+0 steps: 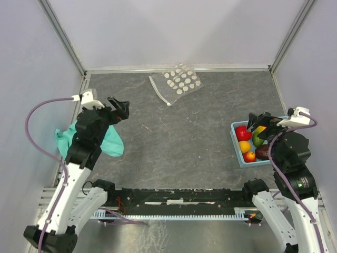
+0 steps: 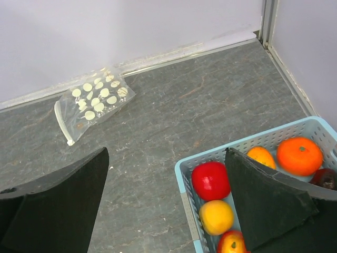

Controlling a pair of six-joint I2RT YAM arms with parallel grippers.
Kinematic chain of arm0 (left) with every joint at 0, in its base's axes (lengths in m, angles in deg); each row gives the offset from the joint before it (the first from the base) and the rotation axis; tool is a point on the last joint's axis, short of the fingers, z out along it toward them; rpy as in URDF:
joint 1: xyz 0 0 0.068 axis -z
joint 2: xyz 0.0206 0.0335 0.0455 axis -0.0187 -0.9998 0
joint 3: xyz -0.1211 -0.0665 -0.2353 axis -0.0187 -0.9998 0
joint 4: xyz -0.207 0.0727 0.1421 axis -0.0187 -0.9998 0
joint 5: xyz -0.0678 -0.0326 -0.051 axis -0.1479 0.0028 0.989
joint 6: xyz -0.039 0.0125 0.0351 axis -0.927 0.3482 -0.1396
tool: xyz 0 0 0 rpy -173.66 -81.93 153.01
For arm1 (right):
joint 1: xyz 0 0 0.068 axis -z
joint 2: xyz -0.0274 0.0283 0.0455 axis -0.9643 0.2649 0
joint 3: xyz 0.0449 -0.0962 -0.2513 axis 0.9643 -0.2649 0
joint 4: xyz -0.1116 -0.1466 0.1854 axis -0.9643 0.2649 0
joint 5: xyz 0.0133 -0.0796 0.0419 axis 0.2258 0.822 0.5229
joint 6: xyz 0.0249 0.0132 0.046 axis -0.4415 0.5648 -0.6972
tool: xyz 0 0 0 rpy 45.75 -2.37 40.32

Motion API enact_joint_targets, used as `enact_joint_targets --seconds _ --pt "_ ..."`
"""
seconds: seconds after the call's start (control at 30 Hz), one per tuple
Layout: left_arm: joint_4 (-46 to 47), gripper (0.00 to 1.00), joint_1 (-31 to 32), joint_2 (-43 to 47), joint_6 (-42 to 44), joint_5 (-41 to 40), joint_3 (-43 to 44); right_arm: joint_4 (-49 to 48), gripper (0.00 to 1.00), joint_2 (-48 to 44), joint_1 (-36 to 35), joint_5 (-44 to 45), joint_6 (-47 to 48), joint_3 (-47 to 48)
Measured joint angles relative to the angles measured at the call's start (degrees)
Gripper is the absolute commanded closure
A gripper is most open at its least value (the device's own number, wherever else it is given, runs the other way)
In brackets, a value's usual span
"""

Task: Place the food in the zip-top bag and seal the zipper
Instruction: Pick up the zipper food storage bag at the center of the board.

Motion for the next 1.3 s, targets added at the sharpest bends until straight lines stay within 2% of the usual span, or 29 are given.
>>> enact_joint_targets --seconds 0.3,0.6,0.93,1.3 --pt "9.4 0.01 0.0 -18.3 -13.9 4.9 -3.0 -2.6 0.01 0.4 0.0 -1.8 -0.2 -3.5" --pt "21.2 0.09 0.0 -38.4 -26.4 10.4 -1.8 -4.9 0.01 1.6 0.0 -2.8 0.3 -5.3" --pt "31.8 0.17 0.0 -60.9 -35.9 14.1 8.3 -6.4 0.01 4.5 0.0 -3.1 2.2 -5.6" --pt "35.9 0.27 0.1 -81.4 -41.6 16.5 24.0 -6.8 0.01 6.9 0.0 -3.0 2.5 -5.6"
